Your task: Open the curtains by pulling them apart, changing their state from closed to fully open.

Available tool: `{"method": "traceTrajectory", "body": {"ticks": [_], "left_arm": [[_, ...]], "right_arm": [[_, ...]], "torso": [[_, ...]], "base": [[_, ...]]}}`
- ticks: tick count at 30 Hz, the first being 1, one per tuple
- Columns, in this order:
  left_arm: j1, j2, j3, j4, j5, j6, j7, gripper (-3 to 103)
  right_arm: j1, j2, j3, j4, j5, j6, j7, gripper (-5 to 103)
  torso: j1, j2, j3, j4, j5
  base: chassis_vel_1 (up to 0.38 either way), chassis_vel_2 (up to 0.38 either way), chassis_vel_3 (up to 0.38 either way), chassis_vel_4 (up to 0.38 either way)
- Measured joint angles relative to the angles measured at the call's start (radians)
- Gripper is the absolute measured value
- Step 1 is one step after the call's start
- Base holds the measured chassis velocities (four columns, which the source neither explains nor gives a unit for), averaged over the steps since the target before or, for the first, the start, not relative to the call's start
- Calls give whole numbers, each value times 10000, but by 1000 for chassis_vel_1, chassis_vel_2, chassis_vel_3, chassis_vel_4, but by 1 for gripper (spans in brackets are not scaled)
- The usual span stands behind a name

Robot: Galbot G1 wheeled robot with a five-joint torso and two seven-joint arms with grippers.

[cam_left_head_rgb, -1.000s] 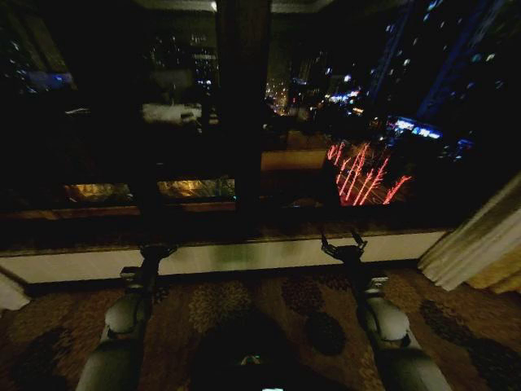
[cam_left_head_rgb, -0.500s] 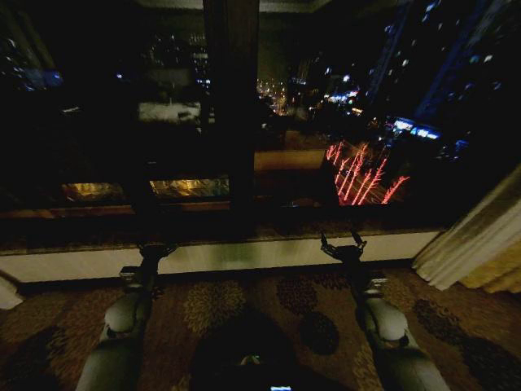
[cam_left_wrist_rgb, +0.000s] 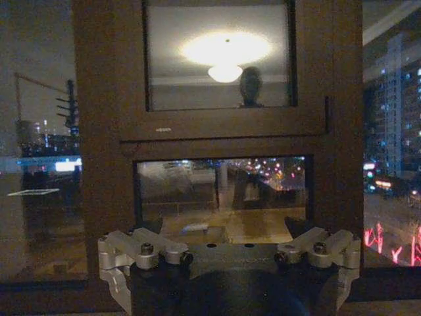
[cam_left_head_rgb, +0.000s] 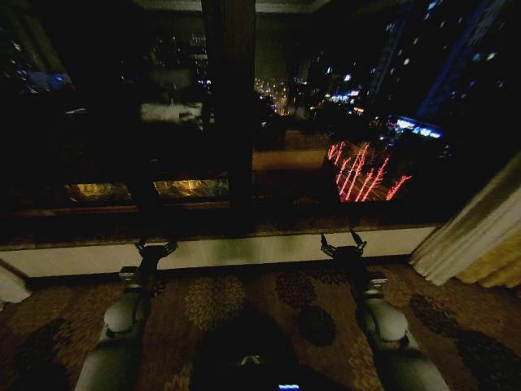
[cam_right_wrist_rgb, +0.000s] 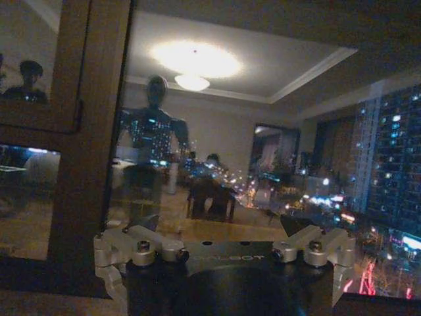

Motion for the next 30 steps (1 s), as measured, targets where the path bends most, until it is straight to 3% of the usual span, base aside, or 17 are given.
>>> {"method": "traceTrajectory", "body": {"ticks": [30], "left_arm": [[94,-26,0,-10,-41,-103,9,100]], "right_arm": [[-215,22,79,179,-4,25,1,100]], "torso": [[0,0,0,0,0]], "base": [[138,-142,-140,137]]}}
